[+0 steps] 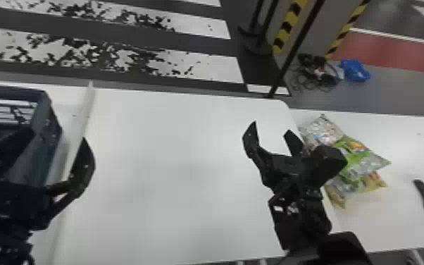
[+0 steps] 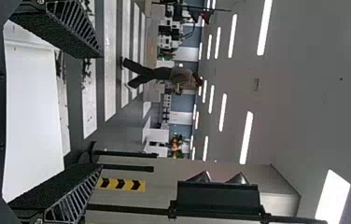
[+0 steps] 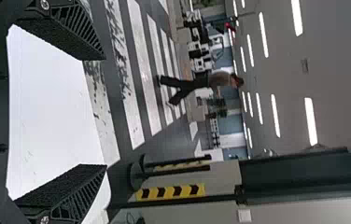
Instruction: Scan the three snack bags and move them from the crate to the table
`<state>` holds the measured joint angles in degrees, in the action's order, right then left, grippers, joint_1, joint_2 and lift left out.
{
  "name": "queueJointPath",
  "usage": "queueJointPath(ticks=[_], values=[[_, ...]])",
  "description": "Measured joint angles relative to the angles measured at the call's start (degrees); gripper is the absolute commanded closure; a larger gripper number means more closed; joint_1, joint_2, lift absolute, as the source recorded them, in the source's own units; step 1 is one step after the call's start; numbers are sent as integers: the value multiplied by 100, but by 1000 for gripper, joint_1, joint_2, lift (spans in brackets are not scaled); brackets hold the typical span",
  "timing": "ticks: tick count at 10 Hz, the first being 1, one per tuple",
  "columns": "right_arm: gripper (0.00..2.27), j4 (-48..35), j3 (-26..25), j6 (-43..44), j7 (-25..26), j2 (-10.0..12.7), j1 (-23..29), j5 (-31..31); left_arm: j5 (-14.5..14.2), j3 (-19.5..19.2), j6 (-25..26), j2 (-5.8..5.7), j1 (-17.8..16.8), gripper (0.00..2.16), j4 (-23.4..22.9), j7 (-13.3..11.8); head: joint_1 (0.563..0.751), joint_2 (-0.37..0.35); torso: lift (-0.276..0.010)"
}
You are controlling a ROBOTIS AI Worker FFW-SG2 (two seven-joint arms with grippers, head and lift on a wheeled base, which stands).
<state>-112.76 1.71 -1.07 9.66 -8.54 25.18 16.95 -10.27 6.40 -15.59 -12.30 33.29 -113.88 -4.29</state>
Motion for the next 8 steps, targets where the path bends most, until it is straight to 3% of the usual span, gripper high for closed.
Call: queueJointPath(ticks=[2, 4, 8], values=[[63, -185, 789, -36, 80, 13, 245, -449, -128, -310, 834, 17, 355, 29, -686, 35, 695, -21, -62], [80, -670, 957, -528, 83, -71, 659, -570, -372, -591, 1350, 36, 710, 29, -1168, 34, 695, 60, -62], [93, -1379, 628, -331, 115, -267, 1886, -563, -423, -614, 1135, -58, 1533, 36, -1399, 33, 695, 31, -62]])
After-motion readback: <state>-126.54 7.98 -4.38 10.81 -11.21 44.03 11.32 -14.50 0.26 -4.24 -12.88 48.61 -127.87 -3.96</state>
